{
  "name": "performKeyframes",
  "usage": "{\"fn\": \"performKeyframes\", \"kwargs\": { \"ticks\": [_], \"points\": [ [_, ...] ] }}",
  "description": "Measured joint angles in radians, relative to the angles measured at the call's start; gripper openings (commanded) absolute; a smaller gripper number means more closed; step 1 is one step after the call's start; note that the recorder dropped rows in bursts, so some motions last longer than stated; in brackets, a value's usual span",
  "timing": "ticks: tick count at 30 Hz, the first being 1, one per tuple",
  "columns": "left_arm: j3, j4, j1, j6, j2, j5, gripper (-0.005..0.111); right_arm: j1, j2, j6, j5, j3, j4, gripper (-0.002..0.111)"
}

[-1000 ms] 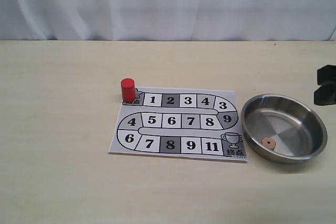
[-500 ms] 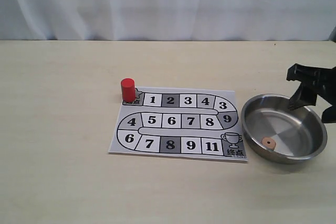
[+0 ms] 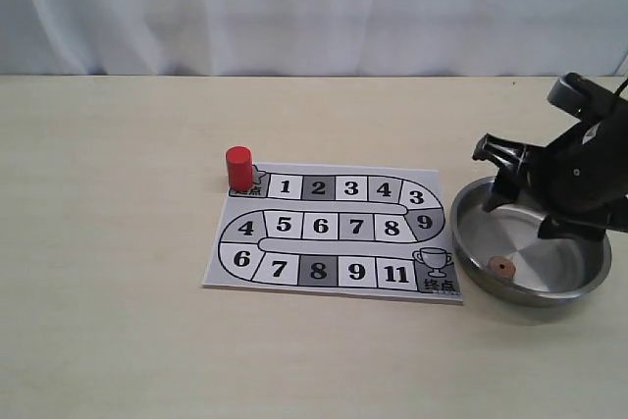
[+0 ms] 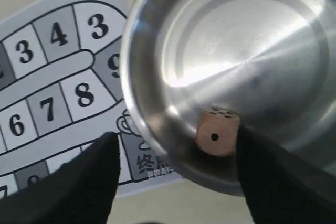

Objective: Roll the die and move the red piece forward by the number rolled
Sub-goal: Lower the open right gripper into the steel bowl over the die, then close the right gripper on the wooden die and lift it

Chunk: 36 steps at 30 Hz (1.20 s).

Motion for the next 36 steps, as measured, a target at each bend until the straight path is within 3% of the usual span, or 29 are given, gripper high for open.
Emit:
{"fn": "performKeyframes", "kwargs": {
  "ticks": [13, 36],
  "points": [
    [0.0, 0.0, 0.0, 0.0, 0.0, 0.0, 0.0, 0.0, 0.118, 0.228, 0.011, 0.0, -0.129, 0.061],
    [0.0, 0.0, 0.0, 0.0, 0.0, 0.0, 0.0, 0.0, 0.235, 0.239, -0.088, 0.0, -0.112, 0.061]
  ]
}}
